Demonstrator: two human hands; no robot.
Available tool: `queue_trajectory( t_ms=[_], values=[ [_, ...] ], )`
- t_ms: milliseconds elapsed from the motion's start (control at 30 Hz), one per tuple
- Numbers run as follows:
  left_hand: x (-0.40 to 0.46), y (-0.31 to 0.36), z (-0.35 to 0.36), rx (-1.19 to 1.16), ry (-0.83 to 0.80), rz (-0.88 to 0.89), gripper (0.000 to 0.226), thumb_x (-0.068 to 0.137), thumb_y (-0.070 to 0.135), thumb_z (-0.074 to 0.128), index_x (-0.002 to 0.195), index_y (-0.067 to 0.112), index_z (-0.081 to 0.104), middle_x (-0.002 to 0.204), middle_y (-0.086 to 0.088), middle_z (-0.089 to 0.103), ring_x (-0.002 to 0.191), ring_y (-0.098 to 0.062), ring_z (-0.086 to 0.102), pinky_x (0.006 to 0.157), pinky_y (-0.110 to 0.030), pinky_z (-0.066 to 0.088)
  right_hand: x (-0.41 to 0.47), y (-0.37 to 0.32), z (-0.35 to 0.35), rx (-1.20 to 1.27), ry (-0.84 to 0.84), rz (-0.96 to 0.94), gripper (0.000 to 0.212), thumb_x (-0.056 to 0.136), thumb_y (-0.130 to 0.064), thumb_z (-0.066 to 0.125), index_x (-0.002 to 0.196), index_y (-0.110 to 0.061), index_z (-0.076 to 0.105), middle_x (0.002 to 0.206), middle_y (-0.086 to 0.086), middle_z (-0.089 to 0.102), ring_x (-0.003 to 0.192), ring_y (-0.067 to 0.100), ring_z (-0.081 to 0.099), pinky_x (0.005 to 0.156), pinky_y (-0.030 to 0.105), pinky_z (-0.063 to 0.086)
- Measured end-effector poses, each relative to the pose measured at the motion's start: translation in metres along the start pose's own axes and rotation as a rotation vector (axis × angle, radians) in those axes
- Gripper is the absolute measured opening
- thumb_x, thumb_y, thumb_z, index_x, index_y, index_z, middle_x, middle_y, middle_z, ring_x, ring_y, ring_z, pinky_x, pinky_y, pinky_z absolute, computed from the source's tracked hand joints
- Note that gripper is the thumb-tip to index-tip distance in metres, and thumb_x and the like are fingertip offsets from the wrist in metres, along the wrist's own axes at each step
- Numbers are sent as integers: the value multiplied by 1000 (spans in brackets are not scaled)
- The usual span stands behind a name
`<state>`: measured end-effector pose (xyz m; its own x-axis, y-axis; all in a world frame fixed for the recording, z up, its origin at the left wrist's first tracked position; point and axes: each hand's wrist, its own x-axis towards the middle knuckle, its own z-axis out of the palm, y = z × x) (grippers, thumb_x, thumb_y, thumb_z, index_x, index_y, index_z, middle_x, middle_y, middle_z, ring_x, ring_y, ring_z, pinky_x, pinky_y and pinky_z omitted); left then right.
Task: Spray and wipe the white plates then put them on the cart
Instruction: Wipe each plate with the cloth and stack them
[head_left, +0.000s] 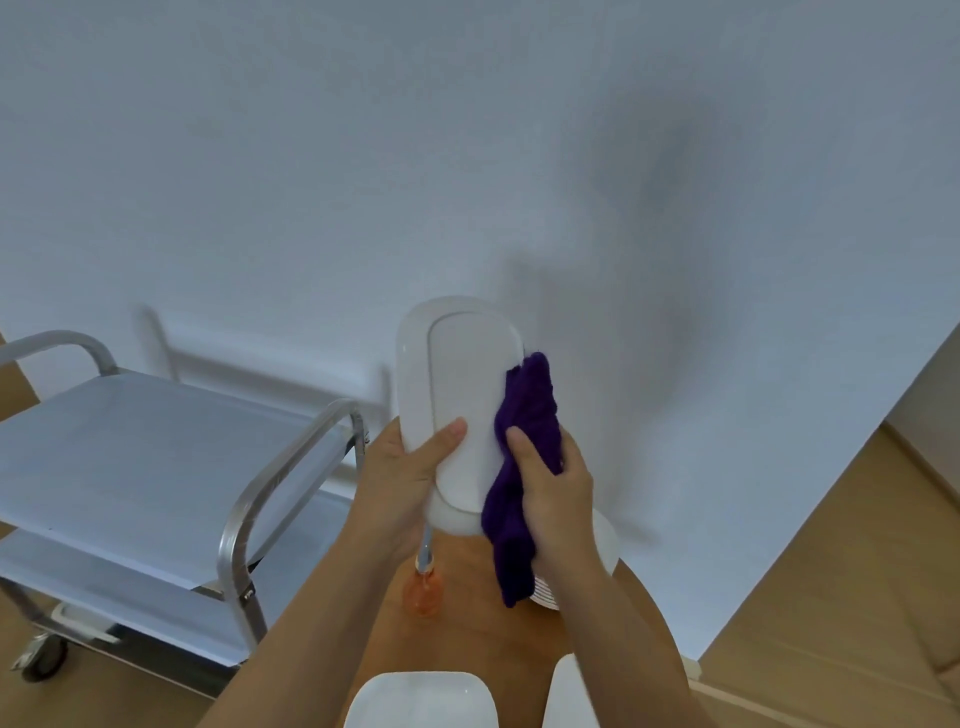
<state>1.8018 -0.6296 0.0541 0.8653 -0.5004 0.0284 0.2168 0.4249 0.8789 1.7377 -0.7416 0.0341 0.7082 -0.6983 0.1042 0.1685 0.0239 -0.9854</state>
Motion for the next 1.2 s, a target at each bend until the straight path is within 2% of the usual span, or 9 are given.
queue_trajectory(
  t_ms=[100, 200, 367, 633, 733, 833, 967, 1067, 1200],
  values=[
    [8, 13, -25, 68, -152, -160, 57, 75, 44, 58, 122, 13, 59, 111, -12, 70, 98, -28, 69, 70, -37, 59, 15, -17, -29, -39, -167, -61, 30, 78, -23, 74, 106, -30, 67, 93, -9, 73, 83, 10, 68, 65, 16, 51],
    [26, 40, -56, 150, -168, -196, 57, 78, 56, 47, 103, 13, 74, 93, -11, 74, 83, -25, 70, 64, -34, 57, 18, -36, -51, -240, -483, -116, 31, 75, -25, 77, 100, -41, 69, 95, -8, 73, 85, 11, 70, 66, 16, 52],
    [34, 54, -51, 351, -326, -423, 85, 33, 42, 96, 104, 3, 71, 101, -21, 70, 84, -30, 69, 67, -37, 59, 25, -52, -57, -382, -660, -45, 38, 72, -35, 79, 107, -42, 67, 99, -9, 72, 88, 11, 69, 70, 18, 53],
    [28, 43, -29, 93, -141, -193, 32, 70, 23, 63, 94, 2, 67, 82, -12, 74, 70, -22, 72, 56, -29, 58, 18, -28, -44, -151, -49, -251, 34, 85, -23, 66, 105, -48, 57, 94, -22, 69, 83, -4, 64, 64, 9, 48],
    [21, 29, -12, 66, -55, -105, 39, 68, 27, 67, 98, 4, 67, 89, -12, 74, 78, -23, 72, 61, -30, 59, 13, -10, -25, -301, 126, -227, 41, 94, -28, 54, 133, -35, 45, 136, 3, 49, 118, 10, 50, 95, 31, 48],
    [13, 10, 7, 110, 44, -60, 50, 63, 42, 69, 99, 7, 67, 85, -8, 75, 77, -19, 72, 61, -28, 58, 1, 2, 0, -507, 277, -142, 60, 97, -36, 43, 149, -27, 16, 159, 4, 4, 145, 24, 4, 117, 43, 12],
    [6, -10, 24, 375, 122, -23, 69, 71, 76, 36, 78, 14, 68, 55, 2, 68, 51, -8, 66, 45, -17, 47, -28, 13, 37, -662, 240, -222, 60, 94, -50, 27, 147, -33, 4, 156, -8, -4, 144, 14, -10, 118, 42, 3],
    [4, -9, 20, 409, 127, -19, 78, 67, 80, 26, 85, 19, 73, 75, -2, 75, 71, -12, 71, 54, -18, 51, -35, 14, 46, -709, 157, -242, 52, 87, -54, 14, 132, -49, -13, 142, -21, -22, 133, 1, -24, 116, 39, -8],
    [-6, -4, 14, 378, 127, 43, 65, 66, 76, 33, 73, 27, 76, 79, -11, 74, 78, -22, 72, 67, -33, 56, -17, 3, 37, -700, 150, -255, 60, 89, -56, 18, 145, -44, -1, 154, -14, -12, 142, 10, -16, 115, 44, -8]
  ],
)
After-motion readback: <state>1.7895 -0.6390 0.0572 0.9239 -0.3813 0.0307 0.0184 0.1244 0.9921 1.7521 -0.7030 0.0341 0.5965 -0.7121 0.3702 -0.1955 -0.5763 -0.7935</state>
